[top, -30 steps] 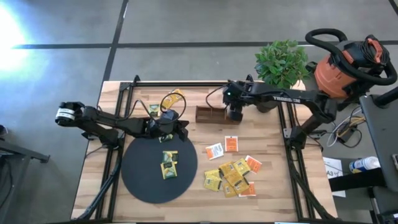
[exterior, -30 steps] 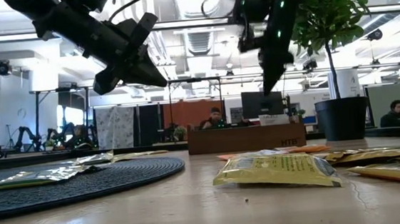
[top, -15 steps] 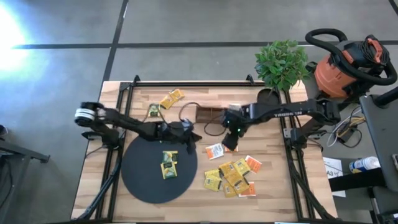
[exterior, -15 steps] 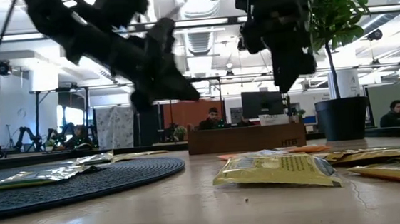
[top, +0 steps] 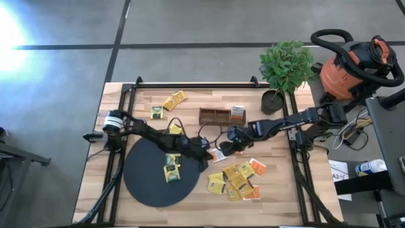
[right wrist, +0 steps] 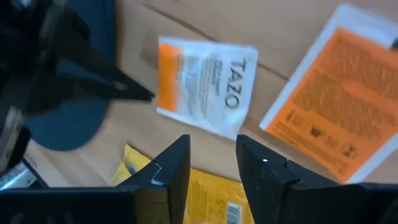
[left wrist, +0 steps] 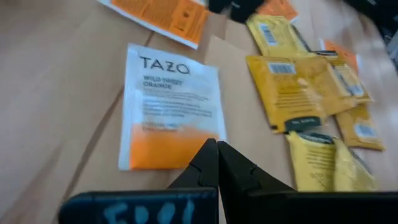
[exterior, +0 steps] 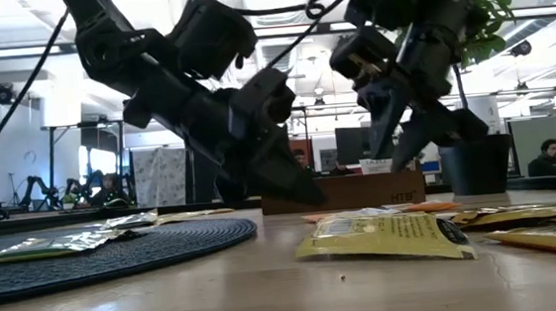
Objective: Pick & Place Tea
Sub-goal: Put the white tea bag into the right section of the wooden organizer
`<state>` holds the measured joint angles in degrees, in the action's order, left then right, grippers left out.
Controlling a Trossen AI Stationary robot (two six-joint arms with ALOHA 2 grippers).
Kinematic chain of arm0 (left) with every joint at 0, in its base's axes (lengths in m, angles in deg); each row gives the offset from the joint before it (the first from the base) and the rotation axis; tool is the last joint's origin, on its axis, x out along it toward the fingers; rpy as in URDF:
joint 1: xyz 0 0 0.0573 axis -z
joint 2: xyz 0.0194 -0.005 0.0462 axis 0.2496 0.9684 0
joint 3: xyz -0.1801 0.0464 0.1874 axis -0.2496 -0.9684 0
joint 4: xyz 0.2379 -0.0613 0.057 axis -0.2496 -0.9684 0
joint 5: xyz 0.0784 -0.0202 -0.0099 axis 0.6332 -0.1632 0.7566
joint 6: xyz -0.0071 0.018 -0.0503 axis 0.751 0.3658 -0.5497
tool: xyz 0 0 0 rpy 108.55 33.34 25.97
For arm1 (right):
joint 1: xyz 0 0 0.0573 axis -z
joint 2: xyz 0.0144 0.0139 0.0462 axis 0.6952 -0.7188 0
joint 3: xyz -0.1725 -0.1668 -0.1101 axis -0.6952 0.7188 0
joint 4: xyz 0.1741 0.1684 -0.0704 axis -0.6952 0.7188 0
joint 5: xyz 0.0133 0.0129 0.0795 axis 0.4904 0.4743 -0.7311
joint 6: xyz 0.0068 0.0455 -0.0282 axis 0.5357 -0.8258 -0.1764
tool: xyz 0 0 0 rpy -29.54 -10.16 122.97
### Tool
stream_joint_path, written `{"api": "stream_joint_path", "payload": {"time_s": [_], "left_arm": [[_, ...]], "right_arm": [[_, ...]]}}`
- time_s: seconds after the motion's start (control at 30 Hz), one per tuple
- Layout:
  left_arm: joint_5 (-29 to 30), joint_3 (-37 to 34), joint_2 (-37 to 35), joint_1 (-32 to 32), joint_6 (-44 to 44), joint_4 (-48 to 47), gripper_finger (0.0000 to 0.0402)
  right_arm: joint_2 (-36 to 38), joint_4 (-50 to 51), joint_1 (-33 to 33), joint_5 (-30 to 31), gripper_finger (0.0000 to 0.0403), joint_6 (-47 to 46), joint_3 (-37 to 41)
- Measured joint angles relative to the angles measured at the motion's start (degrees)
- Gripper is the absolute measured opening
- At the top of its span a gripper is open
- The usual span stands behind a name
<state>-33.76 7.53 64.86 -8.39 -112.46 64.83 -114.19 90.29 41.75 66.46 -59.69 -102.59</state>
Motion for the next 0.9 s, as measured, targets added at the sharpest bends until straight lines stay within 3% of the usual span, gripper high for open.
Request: {"api": "stream_joint_path", "payload": {"time_s": [0.37,0.5,0.9], "left_arm": [[-0.1,0.9,2.8,-1.3,-0.1,-0.7,0.0],[-0.2,1.1,3.3,-1.5,-0.1,-0.7,0.0],[-0.1,4.8,5.6,-1.6,-0.2,-1.6,0.0]], "right_arm": [[0.0,-3.3,-0.6,0.2,0.0146,-2.4,3.9],[-0.5,-3.5,-0.4,3.0,0.0152,-0.8,4.3],[-6.1,-10.8,0.0,2.8,0.0154,2.9,4.2]]}}
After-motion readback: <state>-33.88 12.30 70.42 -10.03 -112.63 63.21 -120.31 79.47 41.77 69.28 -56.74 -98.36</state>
